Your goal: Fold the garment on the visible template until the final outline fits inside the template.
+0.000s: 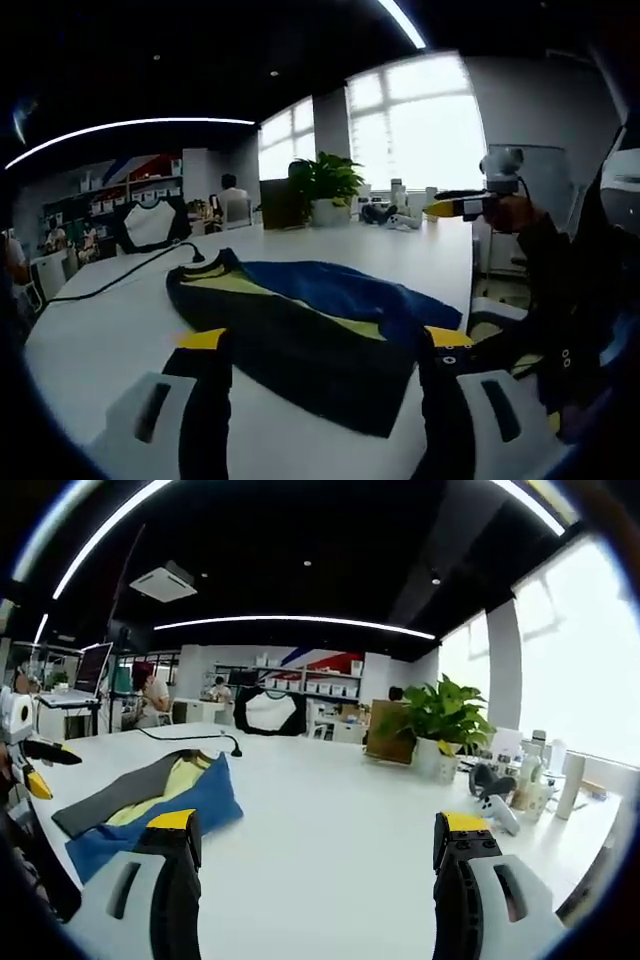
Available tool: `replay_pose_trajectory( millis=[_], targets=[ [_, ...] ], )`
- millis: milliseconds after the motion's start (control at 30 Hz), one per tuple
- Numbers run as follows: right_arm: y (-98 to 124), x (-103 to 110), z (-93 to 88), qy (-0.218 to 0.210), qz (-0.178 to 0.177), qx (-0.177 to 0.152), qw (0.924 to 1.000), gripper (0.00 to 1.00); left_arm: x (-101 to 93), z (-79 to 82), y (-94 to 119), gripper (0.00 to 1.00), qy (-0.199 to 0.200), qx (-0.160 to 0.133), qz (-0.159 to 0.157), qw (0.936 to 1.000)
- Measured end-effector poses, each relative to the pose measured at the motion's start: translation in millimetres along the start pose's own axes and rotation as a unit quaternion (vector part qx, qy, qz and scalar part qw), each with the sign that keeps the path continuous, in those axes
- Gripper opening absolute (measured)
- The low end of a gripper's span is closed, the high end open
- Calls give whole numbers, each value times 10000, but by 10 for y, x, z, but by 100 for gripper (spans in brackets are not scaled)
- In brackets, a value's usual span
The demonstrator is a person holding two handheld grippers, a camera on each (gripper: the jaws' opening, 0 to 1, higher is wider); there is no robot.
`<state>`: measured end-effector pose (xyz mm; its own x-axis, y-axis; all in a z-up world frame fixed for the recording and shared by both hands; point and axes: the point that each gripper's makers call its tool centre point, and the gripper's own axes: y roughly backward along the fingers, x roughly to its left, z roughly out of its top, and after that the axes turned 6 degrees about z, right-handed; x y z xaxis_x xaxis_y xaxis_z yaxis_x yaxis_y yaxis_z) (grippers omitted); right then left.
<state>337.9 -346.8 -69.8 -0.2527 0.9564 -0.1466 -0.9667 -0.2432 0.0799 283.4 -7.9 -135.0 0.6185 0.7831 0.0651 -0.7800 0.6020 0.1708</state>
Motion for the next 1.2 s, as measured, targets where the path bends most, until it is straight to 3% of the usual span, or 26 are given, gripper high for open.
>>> replay_pose_trajectory(
  millis=[67, 200, 400, 500, 600, 1067, 1200],
  targets=[
    [13, -21, 0, -17, -32, -18, 10000, 100, -16, -24, -7, 77, 37, 34, -41, 10000],
    [-7, 79, 31, -621, 352, -254, 9971, 100, -44, -86, -31, 69, 90, 153, -131, 9998],
    [-6, 54, 19, -416, 222, -166, 9988, 100, -141, -161, -75, 64, 101, 257, -325, 9991],
    [-4, 45, 12, -437, 210, -158, 9987, 100, -207, -337, -69, 61, 152, 730, -512, 9959],
    [-13, 45, 5, -426, 205, -142, 9988, 100, -211, -317, -94, 61, 130, 634, -500, 9966],
    [-31, 54, -18, -471, 204, -106, 9986, 100, -244, -449, -132, 52, 318, 893, -556, 9939],
    [-38, 60, -30, -455, 214, -79, 9987, 100, -209, -481, -124, 44, 35, 962, -452, 9943]
  ],
)
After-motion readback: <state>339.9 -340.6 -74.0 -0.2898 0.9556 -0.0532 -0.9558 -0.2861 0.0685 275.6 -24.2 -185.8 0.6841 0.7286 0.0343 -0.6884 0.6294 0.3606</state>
